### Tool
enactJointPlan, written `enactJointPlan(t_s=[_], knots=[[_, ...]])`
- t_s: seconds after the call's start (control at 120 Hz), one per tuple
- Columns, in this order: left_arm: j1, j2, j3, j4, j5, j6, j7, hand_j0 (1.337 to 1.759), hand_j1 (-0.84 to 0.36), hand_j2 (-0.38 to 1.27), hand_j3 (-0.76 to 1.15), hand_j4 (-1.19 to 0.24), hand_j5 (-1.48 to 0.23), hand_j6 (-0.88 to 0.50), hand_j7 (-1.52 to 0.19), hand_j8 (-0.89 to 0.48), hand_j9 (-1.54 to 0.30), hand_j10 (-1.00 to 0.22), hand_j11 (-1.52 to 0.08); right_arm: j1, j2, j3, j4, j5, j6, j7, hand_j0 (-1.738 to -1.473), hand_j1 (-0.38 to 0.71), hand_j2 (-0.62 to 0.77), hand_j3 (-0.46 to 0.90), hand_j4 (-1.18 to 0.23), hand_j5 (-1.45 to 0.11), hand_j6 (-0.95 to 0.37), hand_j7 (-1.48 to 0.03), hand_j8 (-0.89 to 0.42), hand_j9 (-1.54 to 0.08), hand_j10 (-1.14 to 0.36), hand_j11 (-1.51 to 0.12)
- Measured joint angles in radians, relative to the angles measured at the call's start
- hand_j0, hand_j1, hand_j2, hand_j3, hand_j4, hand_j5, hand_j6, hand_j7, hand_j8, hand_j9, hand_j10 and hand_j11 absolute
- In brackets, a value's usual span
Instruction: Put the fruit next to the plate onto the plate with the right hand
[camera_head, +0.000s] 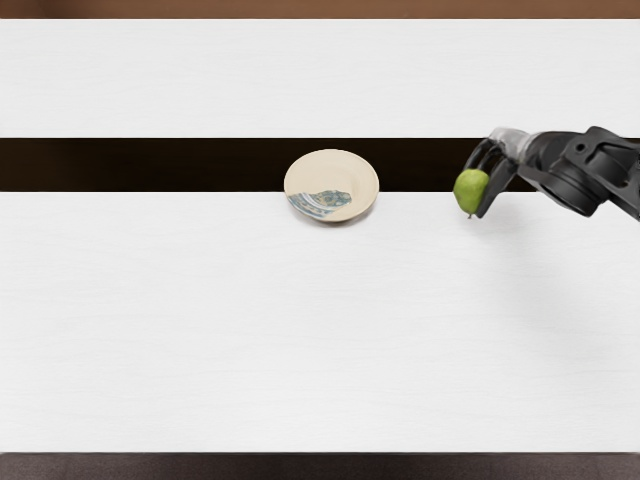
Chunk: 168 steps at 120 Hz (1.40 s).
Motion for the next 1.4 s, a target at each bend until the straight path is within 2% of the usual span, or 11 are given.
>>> enactJointPlan(t_s=[0.283,0.625,0.9,1.117,1.267,1.4], knots=[[0.000,0.000,0.004,0.001,0.001,0.000,0.000,1.658,0.33,0.00,0.00,-0.01,-0.02,-0.01,-0.02,-0.01,-0.02,-0.01,-0.02,0.018,0.064,0.034,-0.010,0.000,-0.005,0.000,-1.653,0.15,0.46,0.00,-0.68,-1.09,-0.56,-1.08,-0.67,-1.11,-0.81,-1.11],[0.000,0.000,0.006,0.003,0.003,0.000,0.000,1.658,0.33,0.00,0.00,-0.01,-0.02,-0.01,-0.02,-0.01,-0.02,-0.01,-0.02,0.071,0.214,0.050,-0.097,0.002,-0.007,0.000,-1.653,0.15,0.46,0.00,-0.68,-1.10,-0.56,-1.09,-0.67,-1.11,-0.82,-1.12],[0.000,0.000,0.006,0.004,0.005,0.000,0.000,1.658,0.33,0.00,0.00,-0.01,-0.02,-0.01,-0.02,-0.01,-0.02,-0.01,-0.02,0.116,0.365,0.053,-0.274,0.001,0.006,0.000,-1.653,0.15,0.46,0.00,-0.68,-1.09,-0.56,-1.09,-0.67,-1.11,-0.82,-1.12],[0.000,0.000,0.006,0.004,0.007,0.000,0.000,1.658,0.33,0.00,0.00,-0.01,-0.02,-0.01,-0.02,-0.01,-0.02,-0.01,-0.02,0.145,0.446,0.054,-0.369,0.002,0.020,0.000,-1.653,0.14,0.45,0.00,-0.68,-1.09,-0.56,-1.09,-0.67,-1.11,-0.82,-1.12],[0.000,0.000,0.006,0.004,0.008,0.000,0.000,1.658,0.33,0.00,0.00,-0.01,-0.02,-0.01,-0.02,-0.01,-0.02,-0.01,-0.02,0.160,0.473,0.053,-0.442,0.001,0.035,0.000,-1.653,0.14,0.45,0.00,-0.69,-1.09,-0.56,-1.09,-0.67,-1.11,-0.82,-1.12],[0.000,0.000,0.006,0.004,0.008,0.000,0.000,1.658,0.33,0.00,0.00,-0.01,-0.02,-0.01,-0.02,-0.01,-0.02,-0.01,-0.02,0.170,0.479,0.054,-0.473,0.015,0.047,0.000,-1.653,0.14,0.45,0.00,-0.69,-1.09,-0.56,-1.09,-0.67,-1.11,-0.83,-1.11]])
